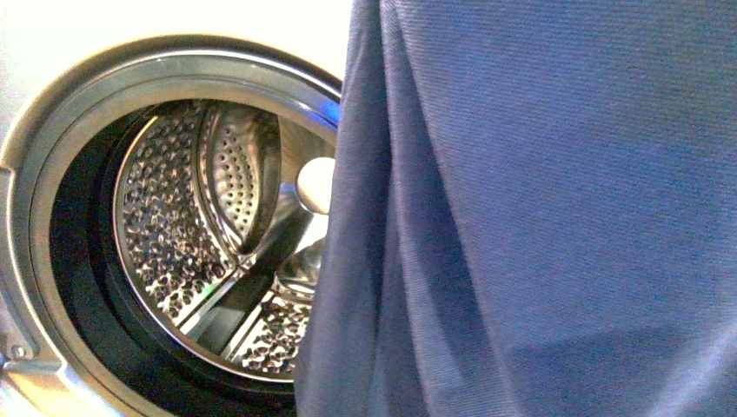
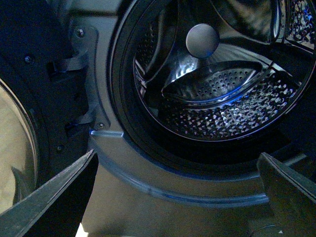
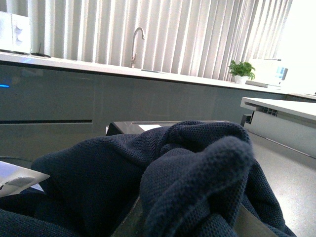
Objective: Put clothes into washing machine
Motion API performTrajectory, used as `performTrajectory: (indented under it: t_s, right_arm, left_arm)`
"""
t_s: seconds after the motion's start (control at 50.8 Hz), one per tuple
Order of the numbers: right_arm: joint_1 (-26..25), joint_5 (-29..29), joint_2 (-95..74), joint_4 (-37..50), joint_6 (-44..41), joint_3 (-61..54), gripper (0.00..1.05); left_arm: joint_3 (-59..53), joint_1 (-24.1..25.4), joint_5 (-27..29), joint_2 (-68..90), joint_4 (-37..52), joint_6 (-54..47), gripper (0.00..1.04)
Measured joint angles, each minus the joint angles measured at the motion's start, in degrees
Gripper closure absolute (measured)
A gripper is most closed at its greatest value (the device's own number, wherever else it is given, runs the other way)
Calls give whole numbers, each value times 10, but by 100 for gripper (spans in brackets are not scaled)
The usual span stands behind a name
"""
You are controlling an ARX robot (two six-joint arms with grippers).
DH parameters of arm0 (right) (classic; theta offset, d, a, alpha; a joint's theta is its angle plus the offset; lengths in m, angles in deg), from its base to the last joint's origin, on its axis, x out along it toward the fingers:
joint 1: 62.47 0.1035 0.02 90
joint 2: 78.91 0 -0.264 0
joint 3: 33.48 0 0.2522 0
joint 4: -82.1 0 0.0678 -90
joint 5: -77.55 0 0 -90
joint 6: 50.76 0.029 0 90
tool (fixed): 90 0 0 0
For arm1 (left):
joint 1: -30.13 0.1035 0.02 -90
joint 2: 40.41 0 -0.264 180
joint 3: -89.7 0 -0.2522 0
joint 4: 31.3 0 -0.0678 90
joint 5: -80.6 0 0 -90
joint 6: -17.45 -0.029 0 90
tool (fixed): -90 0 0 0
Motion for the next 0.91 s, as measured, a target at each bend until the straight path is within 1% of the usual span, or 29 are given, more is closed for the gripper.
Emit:
performTrajectory:
  t_s: [0.788,0.808,0.827,0.847,0.867,0.906]
  right_arm:
    - [0,0,0,0,0,0,90]
    - [0,0,0,0,0,0,90]
    - [0,0,0,0,0,0,90]
    - [0,0,0,0,0,0,90]
    - [0,0,0,0,0,0,90]
    - [0,0,0,0,0,0,90]
  left_arm:
    - [0,0,0,0,0,0,6]
    - [0,14,-28,3,6,14,6]
    - [0,28,-83,9,23,36,6]
    - [0,46,-126,16,38,53,6]
    - [0,55,-148,19,46,62,6]
    - [3,92,-220,35,72,94,6]
